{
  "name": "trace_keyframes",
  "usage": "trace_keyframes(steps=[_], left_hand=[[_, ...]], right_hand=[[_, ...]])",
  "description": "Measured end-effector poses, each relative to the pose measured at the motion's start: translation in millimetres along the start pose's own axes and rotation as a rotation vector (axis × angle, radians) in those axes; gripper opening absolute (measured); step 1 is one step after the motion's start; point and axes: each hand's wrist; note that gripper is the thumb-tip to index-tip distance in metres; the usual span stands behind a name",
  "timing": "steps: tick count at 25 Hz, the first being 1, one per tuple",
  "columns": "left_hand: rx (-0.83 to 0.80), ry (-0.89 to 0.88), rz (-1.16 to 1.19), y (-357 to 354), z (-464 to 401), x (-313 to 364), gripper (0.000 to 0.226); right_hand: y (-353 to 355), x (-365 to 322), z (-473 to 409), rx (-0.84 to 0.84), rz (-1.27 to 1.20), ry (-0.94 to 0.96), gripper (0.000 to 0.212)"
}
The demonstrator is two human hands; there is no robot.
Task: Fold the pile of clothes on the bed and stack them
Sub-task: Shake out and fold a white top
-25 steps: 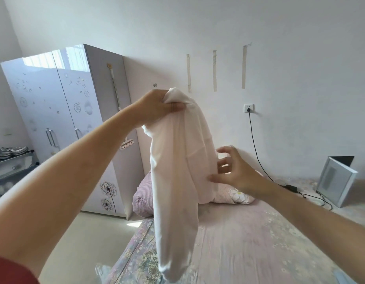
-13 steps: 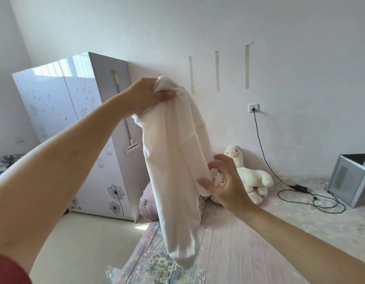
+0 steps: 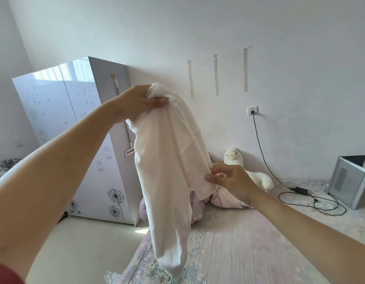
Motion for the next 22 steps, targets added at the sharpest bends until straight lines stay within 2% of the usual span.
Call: trace_keyframes(steps=[2,6,9,12,15,16,19,22], left_hand=[[0.008,0.007,-0.023,4.5,1.2,0.0,0.007],[0.022,0.018,-0.023,13.5,10.2,-11.9,0.005],[0.083,0.033,-0.018,18.7,18.9,-33.2,0.003],[0.22,0.026,-0.06,13.7,26.0,-61.1,0.011],[0.304,-0.02,-0.244,-5.0,35.6,-85.3,0.015],[0.32,-0.028,-0.272,-10.0,39.5,-90.6,0.014],[0.365,-0.029,-0.285,-16.5,46.1,-106.9,0.014],[0.315,-0.04,-0.262,-29.9,45.8,-135.5,0.019]], right_hand=[[-1.1,0.3,1.9,0.066,-0.029,-0.001,0.028],[10.7,-18.7,3.5,0.219,-0.029,0.094,0.006],[30.0,-44.6,-3.0,0.303,0.06,0.213,0.009],[42.7,-58.0,-12.6,0.156,0.345,0.149,0.024],[50.1,-65.4,-22.5,0.207,0.55,0.15,0.007],[52.0,-68.5,-23.8,0.206,0.602,0.151,0.007],[56.3,-70.6,-26.1,0.197,0.605,0.079,0.006],[48.1,-41.9,-29.5,0.055,0.555,-0.108,0.009]])
Point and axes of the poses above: each hand's wrist, its own z-axis away from the middle knuckle, its own y-axis out of the back of the hand, x = y × z, and after that the axes turned 3 degrees about -y, right-handed
